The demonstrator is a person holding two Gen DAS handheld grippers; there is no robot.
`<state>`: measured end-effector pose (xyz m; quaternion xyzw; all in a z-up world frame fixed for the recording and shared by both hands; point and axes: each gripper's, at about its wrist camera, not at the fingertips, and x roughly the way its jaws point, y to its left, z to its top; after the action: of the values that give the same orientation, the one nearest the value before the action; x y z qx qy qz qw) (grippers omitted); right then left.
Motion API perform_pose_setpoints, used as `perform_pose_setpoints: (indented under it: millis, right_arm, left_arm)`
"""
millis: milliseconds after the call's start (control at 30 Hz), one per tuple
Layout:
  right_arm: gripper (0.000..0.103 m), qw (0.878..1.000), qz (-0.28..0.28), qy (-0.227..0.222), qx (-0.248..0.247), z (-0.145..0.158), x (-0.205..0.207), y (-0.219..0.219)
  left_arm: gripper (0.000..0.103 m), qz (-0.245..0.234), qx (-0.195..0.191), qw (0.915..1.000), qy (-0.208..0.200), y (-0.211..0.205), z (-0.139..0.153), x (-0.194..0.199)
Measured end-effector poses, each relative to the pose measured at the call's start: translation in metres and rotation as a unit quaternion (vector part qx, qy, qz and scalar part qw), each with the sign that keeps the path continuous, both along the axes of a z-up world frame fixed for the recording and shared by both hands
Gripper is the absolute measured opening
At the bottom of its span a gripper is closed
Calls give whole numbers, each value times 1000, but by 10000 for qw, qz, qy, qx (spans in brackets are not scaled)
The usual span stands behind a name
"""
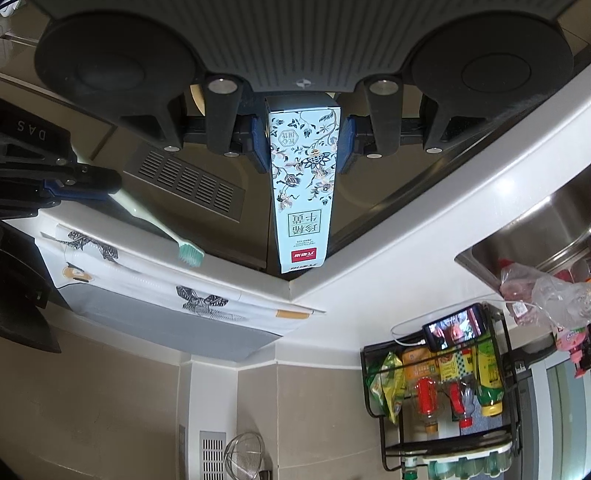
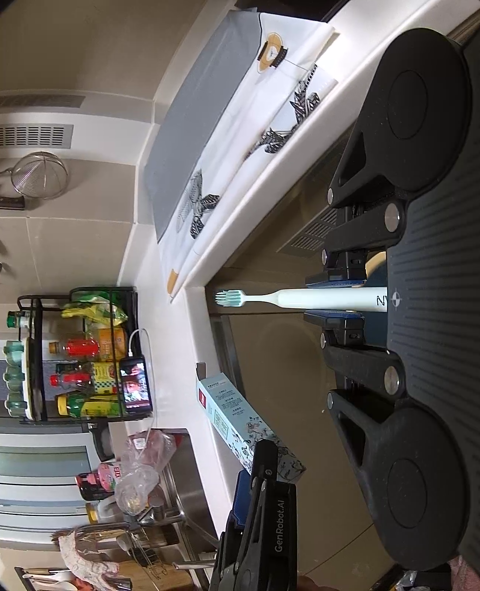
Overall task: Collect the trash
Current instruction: 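Carry the box and toothbrush down over the trash bin with both tools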
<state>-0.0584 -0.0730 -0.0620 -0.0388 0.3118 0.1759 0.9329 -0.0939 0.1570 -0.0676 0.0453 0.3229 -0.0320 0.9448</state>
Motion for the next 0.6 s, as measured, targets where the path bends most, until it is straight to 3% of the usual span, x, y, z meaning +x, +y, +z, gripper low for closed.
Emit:
perform_pose_setpoints:
  millis: [600]
  right_arm:
    - [13, 9991, 126, 398, -79, -27, -3, 12]
  left_arm:
    - [43, -57, 27, 9990, 447, -6, -34, -1]
